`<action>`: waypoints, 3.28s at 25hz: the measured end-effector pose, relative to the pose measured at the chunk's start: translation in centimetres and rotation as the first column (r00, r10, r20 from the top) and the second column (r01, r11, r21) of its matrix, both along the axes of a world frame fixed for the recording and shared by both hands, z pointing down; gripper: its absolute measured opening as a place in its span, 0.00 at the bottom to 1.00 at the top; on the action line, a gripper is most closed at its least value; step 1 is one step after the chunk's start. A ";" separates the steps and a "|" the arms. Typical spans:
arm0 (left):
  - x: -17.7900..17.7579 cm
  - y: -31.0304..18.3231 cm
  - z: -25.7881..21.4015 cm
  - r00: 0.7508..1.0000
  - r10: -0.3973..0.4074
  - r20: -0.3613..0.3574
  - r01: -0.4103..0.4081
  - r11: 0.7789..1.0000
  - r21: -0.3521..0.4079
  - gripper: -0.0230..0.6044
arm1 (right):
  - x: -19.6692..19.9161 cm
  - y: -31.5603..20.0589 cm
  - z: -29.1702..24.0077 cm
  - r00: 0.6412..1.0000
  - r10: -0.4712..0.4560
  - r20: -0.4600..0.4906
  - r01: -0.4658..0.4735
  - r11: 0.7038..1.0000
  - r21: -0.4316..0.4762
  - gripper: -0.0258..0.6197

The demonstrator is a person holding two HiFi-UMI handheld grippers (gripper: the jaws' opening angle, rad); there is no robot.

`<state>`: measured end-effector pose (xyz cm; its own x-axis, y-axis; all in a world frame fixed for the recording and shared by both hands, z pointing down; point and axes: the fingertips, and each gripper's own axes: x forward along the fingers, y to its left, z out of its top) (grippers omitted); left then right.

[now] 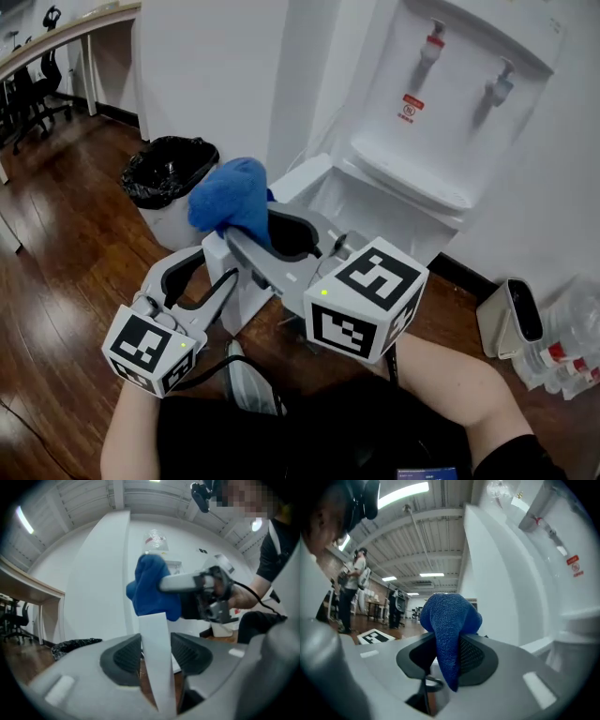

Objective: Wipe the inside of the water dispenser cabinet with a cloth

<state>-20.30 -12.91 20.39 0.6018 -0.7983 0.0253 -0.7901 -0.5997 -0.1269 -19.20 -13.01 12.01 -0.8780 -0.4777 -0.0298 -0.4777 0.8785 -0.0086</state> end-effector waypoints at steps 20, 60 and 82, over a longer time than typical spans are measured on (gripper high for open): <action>0.1 -0.2 0.5 1.000 -0.004 0.012 0.004 1.000 -0.018 0.35 | 21.9 -17.2 12.5 0.791 0.607 0.074 -0.551 0.761 -0.343 0.21; -2.9 -2.9 4.6 0.994 -0.098 0.048 0.104 0.984 -0.148 0.35 | 2.3 -7.6 12.3 0.991 0.118 0.060 -0.125 0.984 0.129 0.21; -3.5 -3.9 7.1 0.989 -0.140 0.047 0.147 0.961 -0.233 0.35 | 13.8 -17.0 15.7 0.700 0.707 -0.099 -0.685 0.704 0.186 0.21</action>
<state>-23.82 -16.80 27.53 0.4778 -0.8455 0.2383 -0.8679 -0.4963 -0.0205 -5.39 -30.03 27.67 -0.2934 -0.9555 -0.0311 -0.9379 0.2814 0.2027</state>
